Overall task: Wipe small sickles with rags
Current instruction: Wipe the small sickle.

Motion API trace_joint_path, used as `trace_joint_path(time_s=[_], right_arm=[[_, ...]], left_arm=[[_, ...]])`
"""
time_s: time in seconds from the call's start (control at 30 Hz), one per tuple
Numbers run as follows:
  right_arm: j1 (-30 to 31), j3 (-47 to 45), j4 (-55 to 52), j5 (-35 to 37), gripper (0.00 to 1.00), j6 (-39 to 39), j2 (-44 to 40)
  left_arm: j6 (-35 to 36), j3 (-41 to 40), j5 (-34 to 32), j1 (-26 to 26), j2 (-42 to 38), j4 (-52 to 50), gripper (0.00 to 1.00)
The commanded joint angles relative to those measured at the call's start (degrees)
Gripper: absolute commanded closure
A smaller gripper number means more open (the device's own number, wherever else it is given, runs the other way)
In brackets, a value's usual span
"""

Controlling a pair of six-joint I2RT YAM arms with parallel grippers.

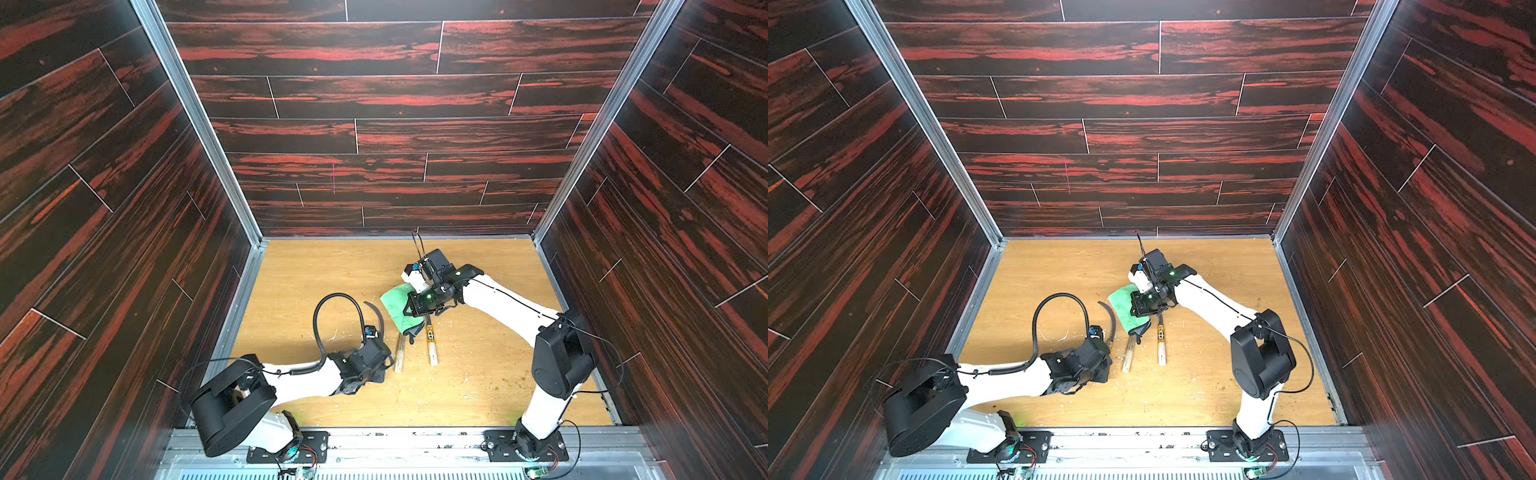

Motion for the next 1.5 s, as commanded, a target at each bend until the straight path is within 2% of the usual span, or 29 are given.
trace_joint_path(time_s=[0.0, 0.23, 0.33, 0.63, 1.13, 1.47], right_arm=[[1.0, 1.9, -1.1, -2.2, 1.0, -1.8, 2.5], [4.3, 5.3, -2.2, -4.0, 1.0, -2.8, 7.6], [5.8, 7.8, -2.7, -6.7, 1.0, -2.9, 10.7], [10.1, 12.4, -3.1, -8.7, 1.0, -2.3, 19.6], [9.9, 19.2, -2.4, -6.1, 1.0, -0.8, 33.0], [5.4, 29.7, -4.1, -6.6, 1.0, 1.2, 39.5]], left_arm=[[-0.7, -5.9, 5.0, -0.3, -2.8, -2.4, 0.9], [-2.2, -11.0, 5.8, -1.4, -13.8, -4.5, 0.9], [-3.3, -12.0, 6.2, -1.9, -14.9, -5.9, 0.9], [-5.7, -13.4, 5.4, -3.5, -15.8, -5.6, 0.9], [-6.3, -13.0, 6.3, -3.9, -20.5, -8.3, 0.91], [-7.2, -13.9, 7.2, -4.5, -20.4, -7.9, 0.91]])
